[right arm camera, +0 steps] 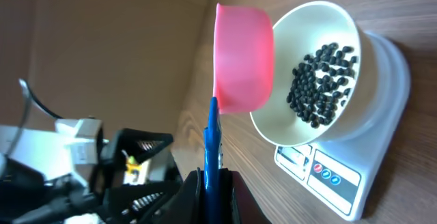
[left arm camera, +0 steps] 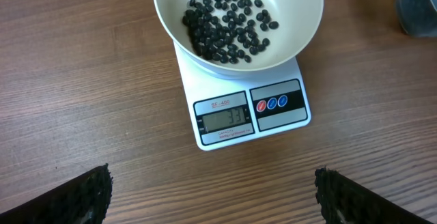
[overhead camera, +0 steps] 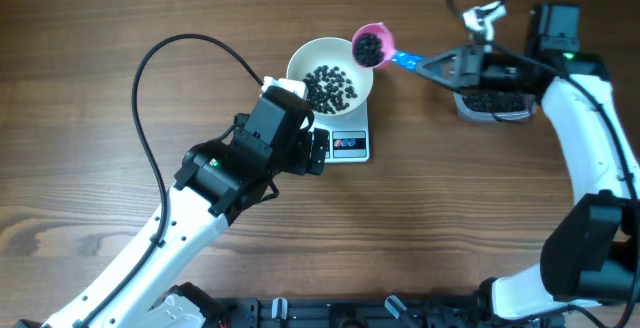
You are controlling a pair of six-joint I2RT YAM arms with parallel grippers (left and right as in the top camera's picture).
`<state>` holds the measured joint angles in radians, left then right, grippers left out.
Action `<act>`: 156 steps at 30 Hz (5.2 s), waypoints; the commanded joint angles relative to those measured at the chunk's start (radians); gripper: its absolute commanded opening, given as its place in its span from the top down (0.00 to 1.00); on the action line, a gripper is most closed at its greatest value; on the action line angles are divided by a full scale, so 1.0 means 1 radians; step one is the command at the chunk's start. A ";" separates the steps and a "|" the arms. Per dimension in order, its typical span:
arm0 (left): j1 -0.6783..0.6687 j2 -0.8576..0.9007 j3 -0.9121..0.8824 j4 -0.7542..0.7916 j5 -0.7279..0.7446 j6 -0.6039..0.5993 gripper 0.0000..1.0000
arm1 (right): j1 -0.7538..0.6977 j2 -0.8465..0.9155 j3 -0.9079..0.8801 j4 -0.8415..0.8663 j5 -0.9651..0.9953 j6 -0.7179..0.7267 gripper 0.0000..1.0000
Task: Scoop item into bowl and weigh 150g on scale
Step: 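Lift the filled cup and move it over the white bowl, then tilt the cup with the right gripper to pour beans into bowl, then move the cup back to the bean tub and scoop beans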
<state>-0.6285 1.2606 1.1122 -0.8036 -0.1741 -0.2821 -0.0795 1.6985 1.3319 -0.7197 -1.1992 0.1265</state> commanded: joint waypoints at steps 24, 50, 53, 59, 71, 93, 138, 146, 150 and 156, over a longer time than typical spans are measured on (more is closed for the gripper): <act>-0.003 0.002 0.016 0.002 0.008 0.013 0.00 | 0.438 -0.093 0.002 0.151 0.874 -0.264 0.96; -0.003 0.002 0.016 0.002 0.008 0.013 0.00 | 0.509 -0.092 0.002 0.170 1.125 -0.519 0.96; -0.003 0.002 0.016 0.002 0.008 0.013 0.00 | 0.509 -0.085 0.002 0.170 1.090 -0.480 0.96; -0.003 0.002 0.016 0.002 0.008 0.013 0.00 | 0.509 -0.079 0.002 0.186 1.169 -0.350 0.96; -0.003 0.002 0.016 0.002 0.008 0.013 0.00 | 0.325 -0.214 0.002 0.222 0.862 -0.095 0.96; -0.003 0.002 0.016 0.002 0.008 0.013 0.00 | 0.065 -0.433 0.002 -0.137 1.176 -0.200 0.96; -0.003 0.002 0.016 0.002 0.008 0.013 0.00 | -0.142 0.013 0.001 -0.186 0.950 -0.460 0.96; -0.003 0.002 0.016 0.002 0.008 0.013 0.00 | -0.143 -0.005 0.002 -0.251 0.888 -0.471 0.96; -0.003 0.002 0.016 0.002 0.008 0.013 0.00 | -0.145 -0.008 0.002 -0.291 0.805 -0.554 0.96; -0.003 0.002 0.016 0.002 0.008 0.013 0.00 | -0.177 -0.008 0.002 -0.333 0.796 -0.572 0.96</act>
<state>-0.6285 1.2606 1.1122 -0.8040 -0.1741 -0.2825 -0.2481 1.6890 1.3323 -1.0260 -0.3073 -0.4126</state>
